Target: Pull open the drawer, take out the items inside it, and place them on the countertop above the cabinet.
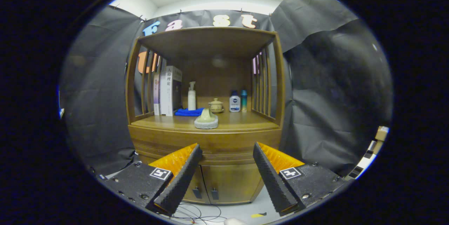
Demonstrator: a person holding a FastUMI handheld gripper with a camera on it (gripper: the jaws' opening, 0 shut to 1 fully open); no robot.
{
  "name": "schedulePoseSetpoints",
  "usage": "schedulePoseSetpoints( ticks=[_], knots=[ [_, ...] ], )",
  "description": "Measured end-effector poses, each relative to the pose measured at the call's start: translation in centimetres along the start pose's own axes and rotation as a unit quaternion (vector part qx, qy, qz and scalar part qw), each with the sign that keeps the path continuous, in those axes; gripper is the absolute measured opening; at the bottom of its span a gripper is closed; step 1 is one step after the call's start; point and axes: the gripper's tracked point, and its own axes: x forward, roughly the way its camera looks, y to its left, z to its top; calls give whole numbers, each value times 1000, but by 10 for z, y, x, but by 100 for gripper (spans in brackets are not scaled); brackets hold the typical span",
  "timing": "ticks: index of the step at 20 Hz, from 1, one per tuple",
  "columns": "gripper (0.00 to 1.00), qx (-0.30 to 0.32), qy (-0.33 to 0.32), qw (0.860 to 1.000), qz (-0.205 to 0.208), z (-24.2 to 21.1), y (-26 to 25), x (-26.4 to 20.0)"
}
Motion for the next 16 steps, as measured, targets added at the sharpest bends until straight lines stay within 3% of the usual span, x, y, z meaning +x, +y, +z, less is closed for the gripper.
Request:
schedulePoseSetpoints(
  ticks=[6, 16],
  knots=[
    [98, 21, -17, 1000, -3, -3, -24, -33],
    [98, -5, -34, 999, -1, 18, -31, -44]
  ],
)
